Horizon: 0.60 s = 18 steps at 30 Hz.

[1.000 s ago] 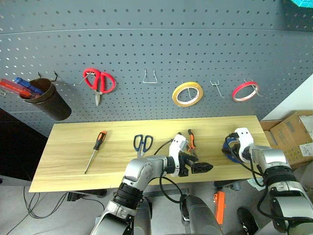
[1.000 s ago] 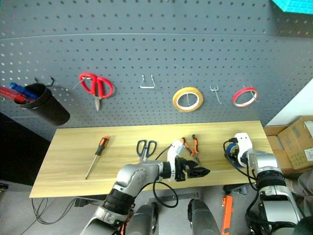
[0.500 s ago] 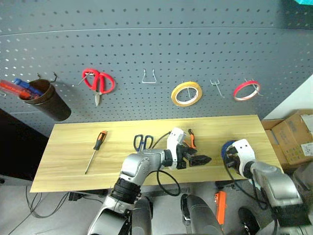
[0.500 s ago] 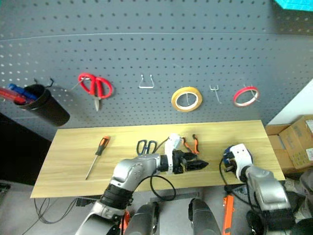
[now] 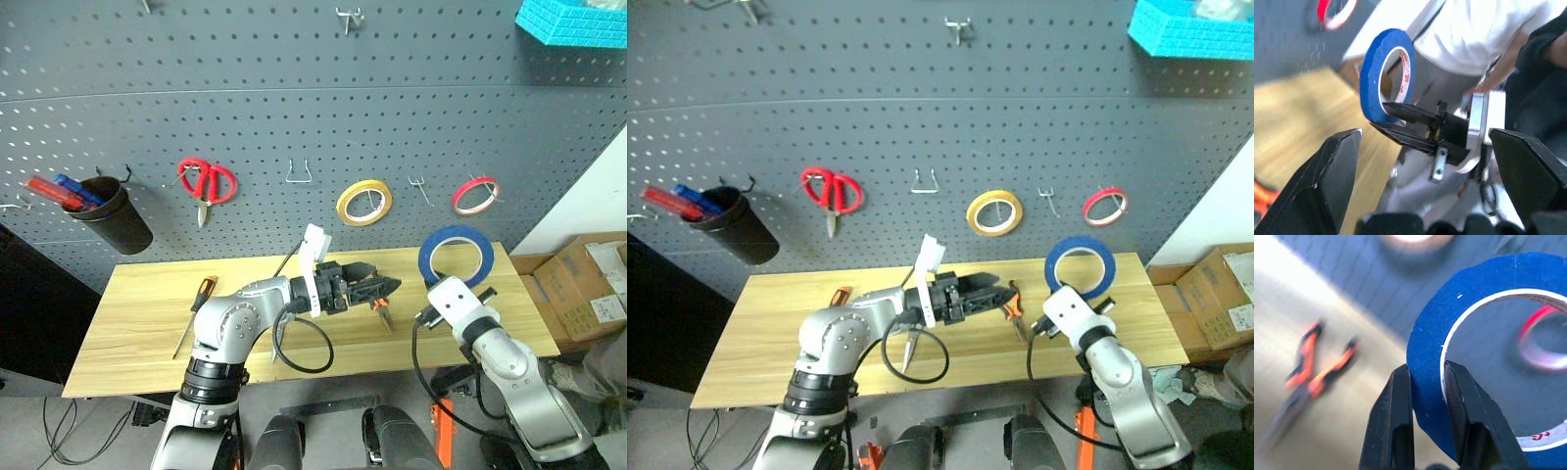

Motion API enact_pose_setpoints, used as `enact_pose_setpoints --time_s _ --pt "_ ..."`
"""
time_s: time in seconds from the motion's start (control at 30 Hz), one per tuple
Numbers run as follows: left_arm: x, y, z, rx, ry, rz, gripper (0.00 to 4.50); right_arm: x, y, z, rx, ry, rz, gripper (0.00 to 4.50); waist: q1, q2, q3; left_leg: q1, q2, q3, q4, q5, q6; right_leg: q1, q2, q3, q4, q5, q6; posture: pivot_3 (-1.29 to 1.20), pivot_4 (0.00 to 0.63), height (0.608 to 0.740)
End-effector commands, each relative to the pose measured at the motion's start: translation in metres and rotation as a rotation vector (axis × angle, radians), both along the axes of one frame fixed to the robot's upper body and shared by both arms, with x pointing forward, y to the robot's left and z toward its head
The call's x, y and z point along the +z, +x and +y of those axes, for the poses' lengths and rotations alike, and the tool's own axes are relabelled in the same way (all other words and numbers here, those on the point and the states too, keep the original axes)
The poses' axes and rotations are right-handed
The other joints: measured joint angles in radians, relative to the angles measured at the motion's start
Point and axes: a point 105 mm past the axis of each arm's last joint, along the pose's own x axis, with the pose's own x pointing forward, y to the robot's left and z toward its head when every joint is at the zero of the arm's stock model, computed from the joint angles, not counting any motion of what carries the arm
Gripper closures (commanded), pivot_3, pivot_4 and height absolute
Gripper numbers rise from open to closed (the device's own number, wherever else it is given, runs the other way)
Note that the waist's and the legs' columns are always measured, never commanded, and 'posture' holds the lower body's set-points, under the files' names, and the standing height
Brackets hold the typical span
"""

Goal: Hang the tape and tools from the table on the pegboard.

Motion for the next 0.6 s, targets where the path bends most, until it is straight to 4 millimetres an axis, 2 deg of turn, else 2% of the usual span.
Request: enact_pose_setpoints --time_s 0.03,0.13,0.27,0.47,0.6 --pt "0.016 0.009 0.000 0.016 -0.038 -0.050 0.00 0.020 0.018 -0.006 0.003 -0.017 -0.125 3.97 -0.001 -0.002 -0.012 0.001 0.000 0.000 0.000 0.000 0.000 0.000 0.000 0.000 0.000 0.000 0.000 0.01 0.027 0.740" --pt "0.017 0.016 -0.001 0.028 -0.038 -0.061 0.00 0.024 0.034 -0.011 0.008 -0.001 -0.144 3.97 -0.001 -0.003 -0.023 0.002 0.000 0.000 -0.001 0.000 0.000 0.001 0.000 0.002 0.001 0.002 0.001 0.02 0.023 0.740" --pt "0.017 0.018 -0.002 0.037 -0.033 -0.073 0.00 0.029 0.046 -0.006 0.042 0.030 -0.166 3.97 -0.001 -0.002 -0.030 0.003 0.000 0.000 -0.002 0.000 0.000 0.001 0.002 0.003 0.001 0.003 0.000 0.03 0.015 0.740" --pt "0.011 0.019 0.002 0.056 -0.021 -0.070 0.00 0.025 0.050 0.006 0.100 0.043 -0.170 3.97 0.000 0.001 -0.037 0.006 0.001 0.001 -0.002 0.000 0.000 0.002 0.003 0.005 0.003 0.004 0.000 0.05 0.015 0.740" --pt "0.011 0.019 0.004 0.065 -0.018 -0.070 0.00 0.021 0.053 0.012 0.135 0.066 -0.148 3.97 0.000 0.001 -0.038 0.015 0.000 0.004 -0.002 0.000 0.001 0.010 0.003 0.008 0.002 0.004 0.000 0.05 0.016 0.740"
